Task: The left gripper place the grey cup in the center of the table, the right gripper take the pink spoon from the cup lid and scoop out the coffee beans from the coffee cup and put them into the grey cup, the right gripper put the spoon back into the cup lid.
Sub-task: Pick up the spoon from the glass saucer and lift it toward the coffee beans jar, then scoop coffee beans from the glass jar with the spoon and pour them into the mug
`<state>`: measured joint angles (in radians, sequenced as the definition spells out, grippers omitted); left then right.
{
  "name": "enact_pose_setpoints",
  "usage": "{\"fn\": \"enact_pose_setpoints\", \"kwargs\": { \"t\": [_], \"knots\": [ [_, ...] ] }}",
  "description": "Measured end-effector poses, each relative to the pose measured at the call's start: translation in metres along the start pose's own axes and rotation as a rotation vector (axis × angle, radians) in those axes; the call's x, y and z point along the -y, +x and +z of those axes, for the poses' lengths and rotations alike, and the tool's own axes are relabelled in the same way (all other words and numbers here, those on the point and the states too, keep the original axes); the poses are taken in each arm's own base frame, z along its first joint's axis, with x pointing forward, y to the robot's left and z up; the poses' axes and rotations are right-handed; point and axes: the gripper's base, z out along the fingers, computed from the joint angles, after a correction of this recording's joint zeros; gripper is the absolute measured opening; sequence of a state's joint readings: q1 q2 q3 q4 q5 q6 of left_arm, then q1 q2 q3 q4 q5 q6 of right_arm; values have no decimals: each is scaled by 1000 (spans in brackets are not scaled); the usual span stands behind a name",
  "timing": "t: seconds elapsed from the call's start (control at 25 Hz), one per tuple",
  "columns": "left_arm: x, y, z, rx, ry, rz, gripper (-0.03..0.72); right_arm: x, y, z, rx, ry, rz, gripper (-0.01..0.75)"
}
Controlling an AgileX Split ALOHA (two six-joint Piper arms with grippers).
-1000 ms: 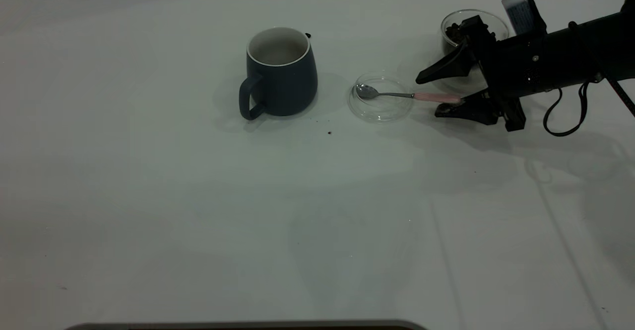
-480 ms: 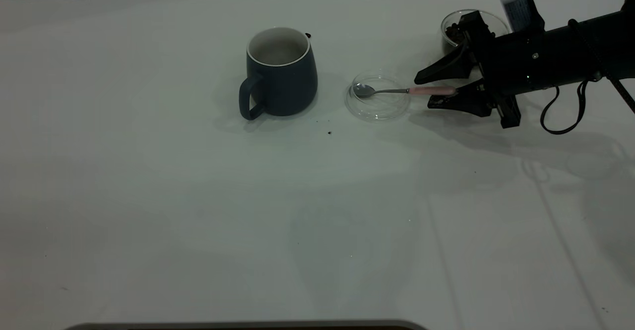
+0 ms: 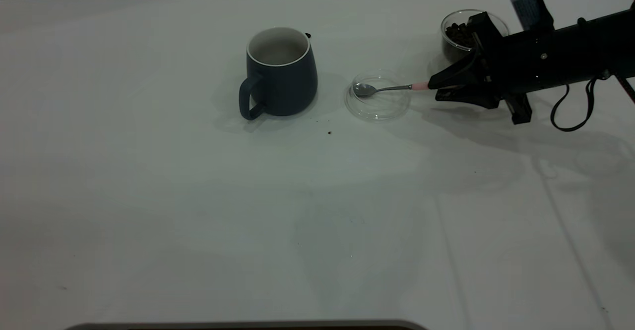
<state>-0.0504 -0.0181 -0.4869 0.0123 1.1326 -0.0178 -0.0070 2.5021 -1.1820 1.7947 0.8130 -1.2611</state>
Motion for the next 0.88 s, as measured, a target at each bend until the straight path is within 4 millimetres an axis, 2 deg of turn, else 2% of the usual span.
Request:
{"fn": "enact_pose_setpoints", "kwargs": {
  "t": [0.16, 0.44, 0.72, 0.88],
  "knots": [
    [0, 0, 0, 0, 0, -2, 567, -8, -6, -7, 19, -13, -41, 115],
    [0, 0, 0, 0, 0, -2, 567, -29, -8, -23, 6, -11, -125, 113],
    [0, 0, 0, 0, 0, -2, 567, -70, 3, -63, -22, 1, -229, 113],
    [0, 0, 0, 0, 0, -2, 567, -104, -3, -100, 42, -17, -346, 113]
  ]
}}
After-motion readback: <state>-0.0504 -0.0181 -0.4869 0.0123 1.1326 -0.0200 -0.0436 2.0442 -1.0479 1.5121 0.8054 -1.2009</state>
